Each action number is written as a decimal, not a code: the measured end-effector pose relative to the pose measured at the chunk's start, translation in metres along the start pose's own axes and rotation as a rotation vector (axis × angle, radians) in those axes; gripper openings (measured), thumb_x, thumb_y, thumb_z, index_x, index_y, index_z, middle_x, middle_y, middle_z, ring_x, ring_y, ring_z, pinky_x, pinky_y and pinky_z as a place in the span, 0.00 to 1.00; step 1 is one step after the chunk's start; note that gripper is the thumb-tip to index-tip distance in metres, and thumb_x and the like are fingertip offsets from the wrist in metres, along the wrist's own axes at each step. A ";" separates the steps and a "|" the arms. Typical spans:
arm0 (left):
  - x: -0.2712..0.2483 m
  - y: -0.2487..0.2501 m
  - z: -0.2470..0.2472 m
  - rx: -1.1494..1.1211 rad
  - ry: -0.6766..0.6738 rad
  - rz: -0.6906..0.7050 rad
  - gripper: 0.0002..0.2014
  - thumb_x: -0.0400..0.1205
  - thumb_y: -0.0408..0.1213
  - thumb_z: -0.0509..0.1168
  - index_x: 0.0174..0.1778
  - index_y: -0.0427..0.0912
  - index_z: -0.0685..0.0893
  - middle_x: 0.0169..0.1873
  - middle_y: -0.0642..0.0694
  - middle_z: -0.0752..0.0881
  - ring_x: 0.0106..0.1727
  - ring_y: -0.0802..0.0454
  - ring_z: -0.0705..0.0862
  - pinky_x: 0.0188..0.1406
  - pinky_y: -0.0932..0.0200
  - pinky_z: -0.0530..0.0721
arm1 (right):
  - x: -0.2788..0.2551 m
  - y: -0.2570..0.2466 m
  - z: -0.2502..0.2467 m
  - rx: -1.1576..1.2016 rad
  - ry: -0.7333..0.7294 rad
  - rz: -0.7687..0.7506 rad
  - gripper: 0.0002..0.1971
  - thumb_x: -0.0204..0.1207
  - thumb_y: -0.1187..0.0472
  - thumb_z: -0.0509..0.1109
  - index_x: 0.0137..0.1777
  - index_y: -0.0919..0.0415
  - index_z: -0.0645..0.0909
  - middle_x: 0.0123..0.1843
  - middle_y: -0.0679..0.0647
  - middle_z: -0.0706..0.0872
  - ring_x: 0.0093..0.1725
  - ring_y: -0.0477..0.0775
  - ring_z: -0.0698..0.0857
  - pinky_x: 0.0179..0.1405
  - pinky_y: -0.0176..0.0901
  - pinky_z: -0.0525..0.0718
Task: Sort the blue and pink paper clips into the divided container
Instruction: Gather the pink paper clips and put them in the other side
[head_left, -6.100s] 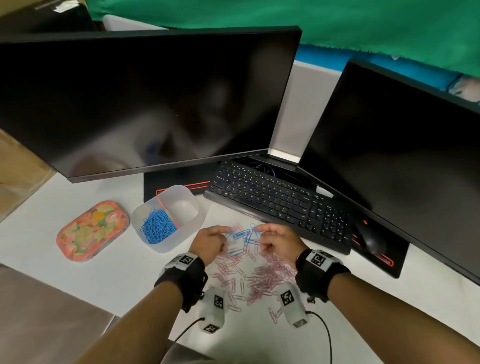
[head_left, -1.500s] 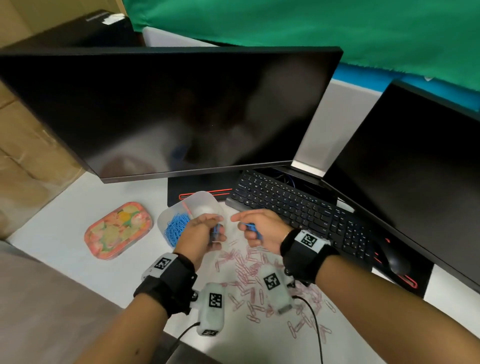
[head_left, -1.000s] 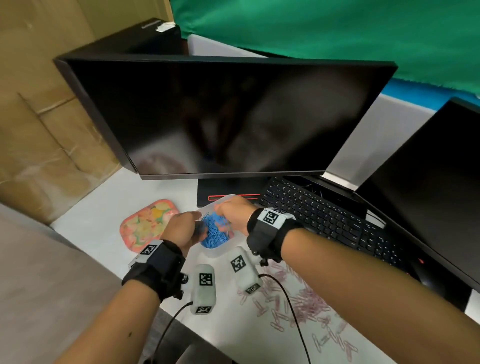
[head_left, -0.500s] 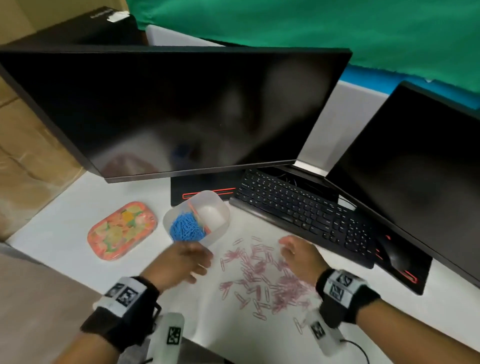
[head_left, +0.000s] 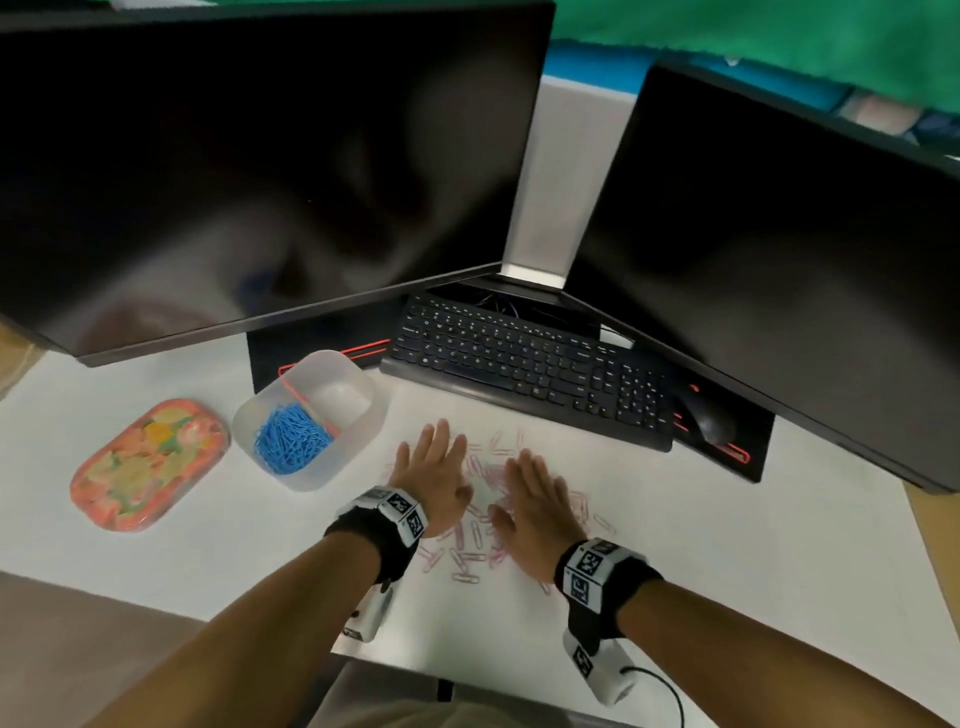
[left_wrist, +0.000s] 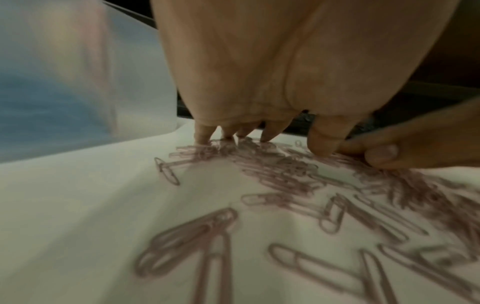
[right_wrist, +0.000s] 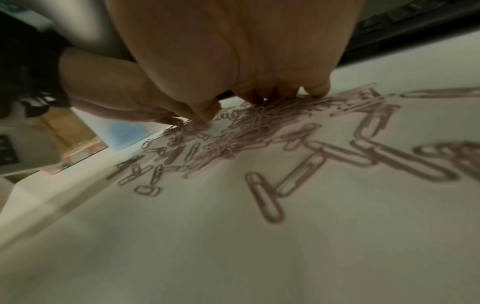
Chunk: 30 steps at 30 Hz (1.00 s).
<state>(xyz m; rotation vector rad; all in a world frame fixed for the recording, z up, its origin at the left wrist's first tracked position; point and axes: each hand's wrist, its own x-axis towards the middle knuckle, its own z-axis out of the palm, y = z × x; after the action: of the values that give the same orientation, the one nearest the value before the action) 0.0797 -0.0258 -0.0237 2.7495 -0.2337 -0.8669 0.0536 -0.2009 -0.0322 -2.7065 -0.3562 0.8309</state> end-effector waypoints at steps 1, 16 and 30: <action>-0.001 0.000 0.003 0.043 0.008 0.048 0.34 0.85 0.47 0.52 0.84 0.45 0.43 0.83 0.41 0.36 0.84 0.41 0.37 0.83 0.38 0.44 | -0.004 0.001 -0.002 0.000 -0.003 -0.053 0.33 0.86 0.47 0.49 0.84 0.57 0.40 0.86 0.55 0.36 0.84 0.56 0.36 0.83 0.55 0.39; -0.059 -0.032 0.019 -0.207 0.125 -0.153 0.45 0.65 0.55 0.73 0.75 0.57 0.58 0.69 0.47 0.60 0.68 0.45 0.70 0.63 0.48 0.81 | -0.044 0.063 -0.023 0.130 0.041 0.193 0.48 0.70 0.44 0.75 0.83 0.48 0.49 0.73 0.55 0.61 0.71 0.56 0.69 0.67 0.46 0.78; -0.020 -0.003 0.015 -0.217 0.195 -0.021 0.17 0.80 0.38 0.62 0.65 0.50 0.82 0.57 0.45 0.79 0.55 0.45 0.83 0.57 0.56 0.81 | 0.003 0.013 -0.029 0.196 0.157 0.035 0.07 0.75 0.65 0.67 0.46 0.61 0.87 0.44 0.55 0.88 0.42 0.52 0.82 0.40 0.38 0.79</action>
<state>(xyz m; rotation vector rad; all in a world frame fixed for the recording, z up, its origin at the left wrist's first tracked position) 0.0546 -0.0208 -0.0258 2.6123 -0.0689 -0.5848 0.0749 -0.2175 -0.0148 -2.5787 -0.1833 0.6219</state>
